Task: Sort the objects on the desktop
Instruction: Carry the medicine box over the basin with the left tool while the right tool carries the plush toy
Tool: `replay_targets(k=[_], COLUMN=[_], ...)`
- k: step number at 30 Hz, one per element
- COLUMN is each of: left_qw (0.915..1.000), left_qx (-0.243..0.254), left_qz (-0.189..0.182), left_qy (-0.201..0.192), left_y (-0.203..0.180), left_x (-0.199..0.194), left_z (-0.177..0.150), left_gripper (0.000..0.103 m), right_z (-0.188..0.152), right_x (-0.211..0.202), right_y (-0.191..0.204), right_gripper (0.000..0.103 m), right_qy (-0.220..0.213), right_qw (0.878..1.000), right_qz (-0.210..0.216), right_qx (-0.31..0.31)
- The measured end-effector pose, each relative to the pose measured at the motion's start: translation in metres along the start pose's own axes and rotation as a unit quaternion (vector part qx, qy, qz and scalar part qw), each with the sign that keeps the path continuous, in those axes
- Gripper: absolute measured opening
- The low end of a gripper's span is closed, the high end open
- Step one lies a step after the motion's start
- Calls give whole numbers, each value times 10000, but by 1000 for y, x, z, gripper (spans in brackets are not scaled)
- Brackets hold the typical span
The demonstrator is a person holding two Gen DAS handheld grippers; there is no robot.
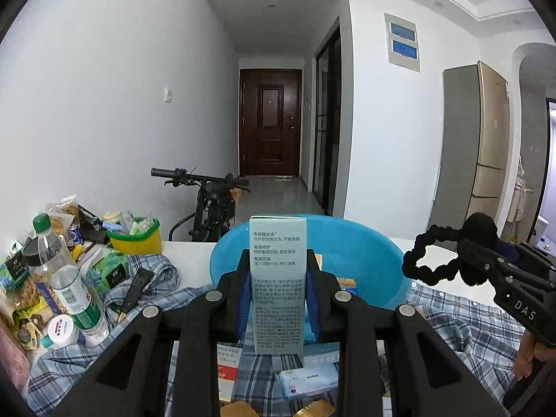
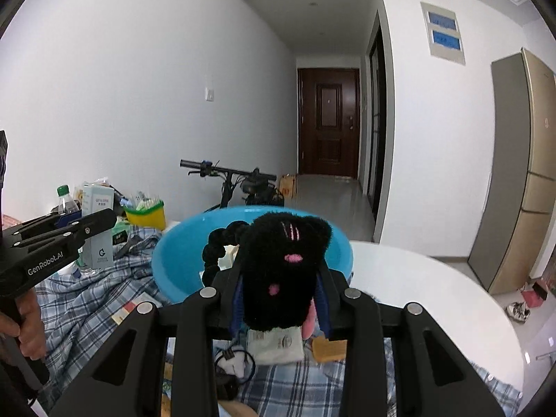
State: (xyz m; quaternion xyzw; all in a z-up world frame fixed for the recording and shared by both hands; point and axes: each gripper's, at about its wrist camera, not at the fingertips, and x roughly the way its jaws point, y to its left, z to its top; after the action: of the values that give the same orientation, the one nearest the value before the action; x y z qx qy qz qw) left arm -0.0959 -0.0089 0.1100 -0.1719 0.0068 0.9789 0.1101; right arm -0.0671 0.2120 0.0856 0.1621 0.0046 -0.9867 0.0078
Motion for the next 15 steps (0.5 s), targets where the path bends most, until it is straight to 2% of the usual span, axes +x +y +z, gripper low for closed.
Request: replay_targets(k=[15], left_qw=[10000], left_qx=[-65], left_qz=[22], left_qy=[-72], left_y=[4], left_x=[-8], left_z=[5], left_gripper=[29], right_z=[9], right_x=[-9], right_y=[4], right_gripper=[32], right_qy=[-151], right_qw=[9999], right_qz=[-31], right_qx=[-22])
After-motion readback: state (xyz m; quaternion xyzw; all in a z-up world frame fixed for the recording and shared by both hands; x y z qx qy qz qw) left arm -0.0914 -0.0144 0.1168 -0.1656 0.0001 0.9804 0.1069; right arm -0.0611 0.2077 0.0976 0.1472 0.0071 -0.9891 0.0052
